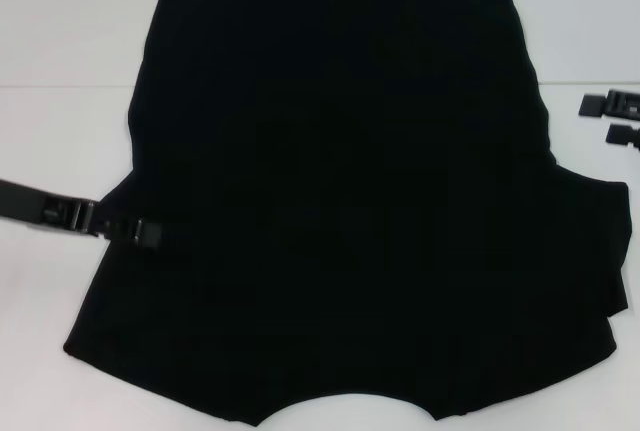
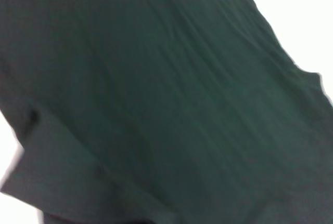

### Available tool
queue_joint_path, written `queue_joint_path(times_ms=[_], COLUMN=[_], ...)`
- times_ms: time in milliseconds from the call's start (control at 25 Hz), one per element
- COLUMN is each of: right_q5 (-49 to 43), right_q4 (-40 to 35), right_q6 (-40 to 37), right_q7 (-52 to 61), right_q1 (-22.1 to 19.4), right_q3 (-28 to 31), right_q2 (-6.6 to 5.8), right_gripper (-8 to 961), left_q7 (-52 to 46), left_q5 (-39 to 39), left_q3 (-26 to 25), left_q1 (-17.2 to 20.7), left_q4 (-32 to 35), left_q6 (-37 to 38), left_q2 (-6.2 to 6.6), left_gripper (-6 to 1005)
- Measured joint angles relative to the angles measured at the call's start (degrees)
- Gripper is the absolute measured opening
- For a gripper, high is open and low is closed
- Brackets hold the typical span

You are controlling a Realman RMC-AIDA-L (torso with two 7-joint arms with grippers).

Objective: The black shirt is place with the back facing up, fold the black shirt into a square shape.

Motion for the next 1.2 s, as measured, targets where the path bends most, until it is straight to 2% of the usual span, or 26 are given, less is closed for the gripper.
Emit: queue_joint_path(times_ms=[80, 200, 280, 440, 600, 800, 1120, 1200], right_q5=[-3.57, -6.38, -9.6, -16.42, -18.98, -23.12, -26.29, -26.31], right_q4=[-0.21, -0.41, -0.66, -3.03, -5.6, -6.2, -6.28, -6.12], right_q6=[-2.22, -4.1, -6.32, -10.25, -13.29, -15.66, -14.54, -13.04], right_q7=[-0.15, -0.29, 0.19, 4.23, 6.42, 7.48, 8.34, 8.76], right_q1=[0.31, 0.52, 0.65, 0.2, -0.82, -1.26, -1.78, -1.79], right_q3=[0.0, -0.06, -0.11, -0.18, -0.14, -0.02, 0.27, -0.05], right_q2=[-0.37, -0.87, -1.53, -2.41, -2.52, -2.56, -2.06, -1.71], right_gripper=[916, 916, 915, 914, 912, 719, 527, 528], left_q7=[1.27, 4.17, 5.41, 6.36, 6.76, 7.09, 7.32, 7.32], left_q5=[-3.12, -7.69, -10.08, -11.61, -11.73, -11.77, -11.89, -11.91], left_q3=[-2.0, -3.31, -3.68, -3.71, -3.66, -3.75, -3.77, -3.8], left_q1=[0.57, 2.34, 3.79, 5.72, 5.95, 5.41, 5.33, 5.26], left_q4=[-7.91, -13.78, -15.57, -16.13, -16.44, -17.61, -18.63, -18.64], left_q6=[1.84, 3.49, 3.77, 2.92, 1.5, 0.42, -1.07, -1.38], left_q2=[2.48, 3.76, 3.73, 2.51, 1.81, 1.74, 1.72, 1.72], left_gripper=[409, 535, 599, 689, 685, 684, 684, 684])
